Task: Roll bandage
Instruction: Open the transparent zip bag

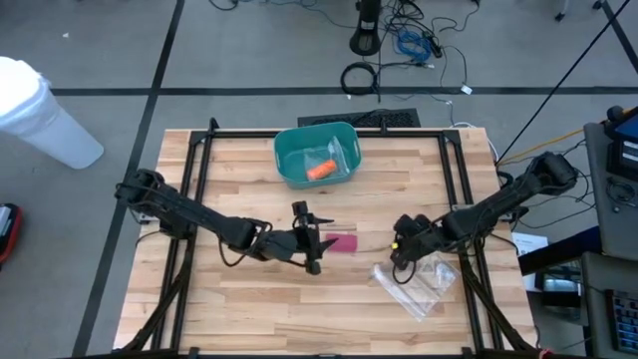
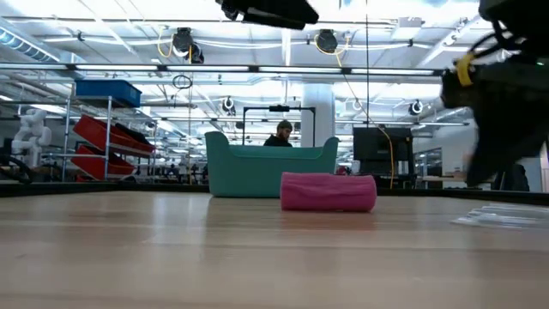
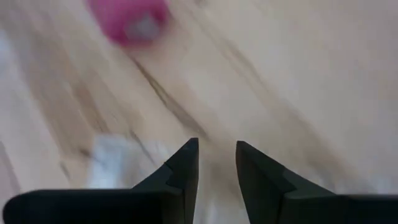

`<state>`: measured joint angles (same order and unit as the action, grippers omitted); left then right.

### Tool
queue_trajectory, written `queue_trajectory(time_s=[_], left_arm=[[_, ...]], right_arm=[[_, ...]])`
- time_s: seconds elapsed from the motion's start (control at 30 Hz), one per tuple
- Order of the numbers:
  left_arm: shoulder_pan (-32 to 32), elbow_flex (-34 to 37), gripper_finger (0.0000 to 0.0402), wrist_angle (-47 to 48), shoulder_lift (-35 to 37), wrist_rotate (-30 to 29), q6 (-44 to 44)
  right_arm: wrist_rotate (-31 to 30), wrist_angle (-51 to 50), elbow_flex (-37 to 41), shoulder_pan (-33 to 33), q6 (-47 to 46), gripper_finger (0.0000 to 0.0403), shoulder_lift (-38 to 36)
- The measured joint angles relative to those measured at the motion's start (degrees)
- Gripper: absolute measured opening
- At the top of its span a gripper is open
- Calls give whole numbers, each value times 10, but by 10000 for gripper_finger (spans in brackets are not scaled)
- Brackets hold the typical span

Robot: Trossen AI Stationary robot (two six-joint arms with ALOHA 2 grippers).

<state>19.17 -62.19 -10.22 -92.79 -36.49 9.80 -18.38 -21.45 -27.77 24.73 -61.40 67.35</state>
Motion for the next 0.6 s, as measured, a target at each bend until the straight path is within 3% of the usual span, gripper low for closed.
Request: queue_trajectory(time_s=[0.13, 0.3, 0.47, 0.6], left_arm=[[-12, 0, 228, 57, 0, 28, -5], [-16, 2, 227, 111, 0, 93, -30], [-10, 28, 207, 97, 0, 127, -35], [-7, 64, 190, 33, 0, 144, -35]], right_arm=[[62, -48, 0, 21, -93, 92, 0], [72, -52, 0, 56, -141, 91, 0], [63, -54, 0, 99, -203, 91, 0], [36, -62, 0, 123, -238, 91, 0]])
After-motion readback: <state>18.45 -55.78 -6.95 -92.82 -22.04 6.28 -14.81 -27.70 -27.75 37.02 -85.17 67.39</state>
